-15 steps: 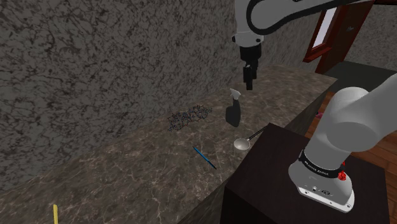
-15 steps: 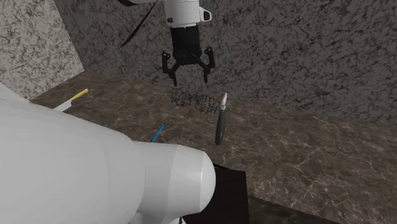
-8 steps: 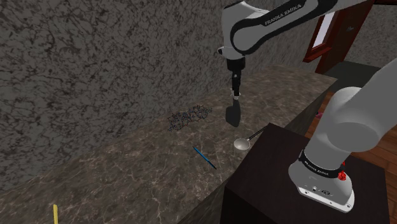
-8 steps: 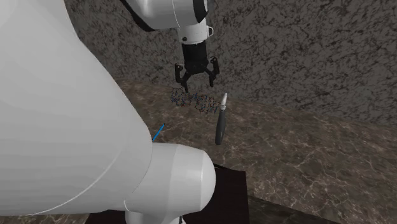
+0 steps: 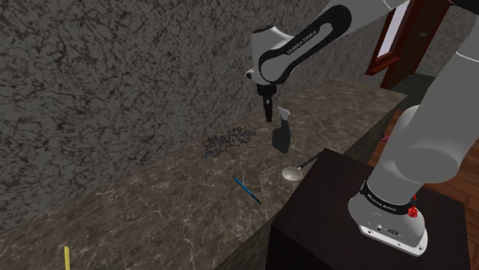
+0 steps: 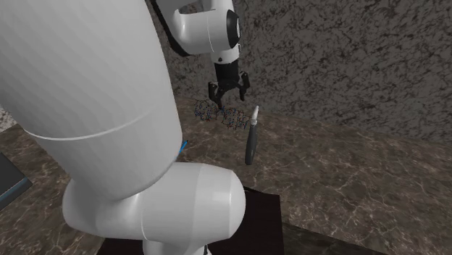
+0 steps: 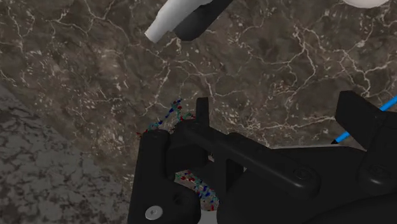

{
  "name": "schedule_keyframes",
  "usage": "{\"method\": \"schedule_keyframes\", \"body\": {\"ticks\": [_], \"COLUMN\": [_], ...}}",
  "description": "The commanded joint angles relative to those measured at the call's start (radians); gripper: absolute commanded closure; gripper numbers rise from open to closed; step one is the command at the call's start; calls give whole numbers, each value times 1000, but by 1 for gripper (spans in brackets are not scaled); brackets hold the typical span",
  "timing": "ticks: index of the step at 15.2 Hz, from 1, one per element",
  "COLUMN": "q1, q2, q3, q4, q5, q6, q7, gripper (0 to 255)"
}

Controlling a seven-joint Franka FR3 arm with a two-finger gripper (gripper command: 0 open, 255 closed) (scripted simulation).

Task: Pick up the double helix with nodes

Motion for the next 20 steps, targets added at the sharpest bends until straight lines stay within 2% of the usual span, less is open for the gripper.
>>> {"method": "schedule_keyframes", "body": {"ticks": [1, 8, 16, 20], "q1": [5, 6, -7, -6], "q2": [76, 330, 596, 636], "q3": [-2, 20, 78, 76], "q4": [38, 203, 439, 441], "q5": [5, 33, 44, 40], "q6": [58, 203, 293, 332], "q7": [-47, -205, -355, -348], "gripper": [0, 0, 0, 0]}}
